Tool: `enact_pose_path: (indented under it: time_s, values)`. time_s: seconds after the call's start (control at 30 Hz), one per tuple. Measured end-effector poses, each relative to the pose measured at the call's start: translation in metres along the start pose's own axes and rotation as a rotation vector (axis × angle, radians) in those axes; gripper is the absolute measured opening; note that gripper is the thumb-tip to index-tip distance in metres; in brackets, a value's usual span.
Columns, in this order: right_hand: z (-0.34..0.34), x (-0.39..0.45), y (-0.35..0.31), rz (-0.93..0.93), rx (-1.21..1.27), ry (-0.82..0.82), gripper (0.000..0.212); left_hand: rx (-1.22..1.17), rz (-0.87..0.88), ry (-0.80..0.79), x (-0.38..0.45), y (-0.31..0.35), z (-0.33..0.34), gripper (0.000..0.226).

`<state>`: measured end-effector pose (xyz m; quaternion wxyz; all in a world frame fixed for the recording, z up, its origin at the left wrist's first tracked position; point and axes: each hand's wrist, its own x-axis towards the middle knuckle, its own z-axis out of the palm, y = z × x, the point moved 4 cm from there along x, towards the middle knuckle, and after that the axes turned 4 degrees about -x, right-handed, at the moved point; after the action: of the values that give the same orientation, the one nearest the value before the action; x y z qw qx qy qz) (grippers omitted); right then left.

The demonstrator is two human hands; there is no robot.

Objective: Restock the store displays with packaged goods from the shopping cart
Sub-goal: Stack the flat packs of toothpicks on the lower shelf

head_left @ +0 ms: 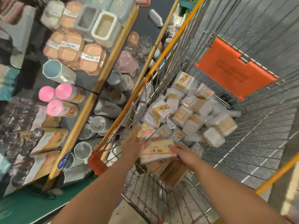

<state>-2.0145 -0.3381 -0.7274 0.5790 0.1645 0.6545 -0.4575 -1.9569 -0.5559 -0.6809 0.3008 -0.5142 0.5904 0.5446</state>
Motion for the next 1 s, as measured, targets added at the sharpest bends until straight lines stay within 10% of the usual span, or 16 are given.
enact_pose_path:
  time_s: [0.13,0.33,0.53,0.77,1.0]
  values:
    - [0.004,-0.006,-0.009,0.041,0.314,0.039,0.016,-0.133,-0.011,-0.260,-0.009,0.002,0.014,0.036]
    - [-0.009,-0.004,-0.014,0.043,0.389,0.138,0.052,-0.188,0.138,0.045,0.009,0.009,-0.003,0.031]
    - [-0.005,0.011,-0.005,-0.005,-0.346,0.183,0.072,-0.377,0.069,0.141,0.027,-0.003,-0.016,0.036]
    - [0.023,0.014,-0.003,0.009,-0.815,0.205,0.025,-0.330,0.078,0.135,0.030,-0.007,-0.015,0.033]
    - [0.017,-0.023,-0.002,-0.072,-0.421,0.245,0.019,-0.347,0.090,0.078,0.012,0.002,-0.012,0.023]
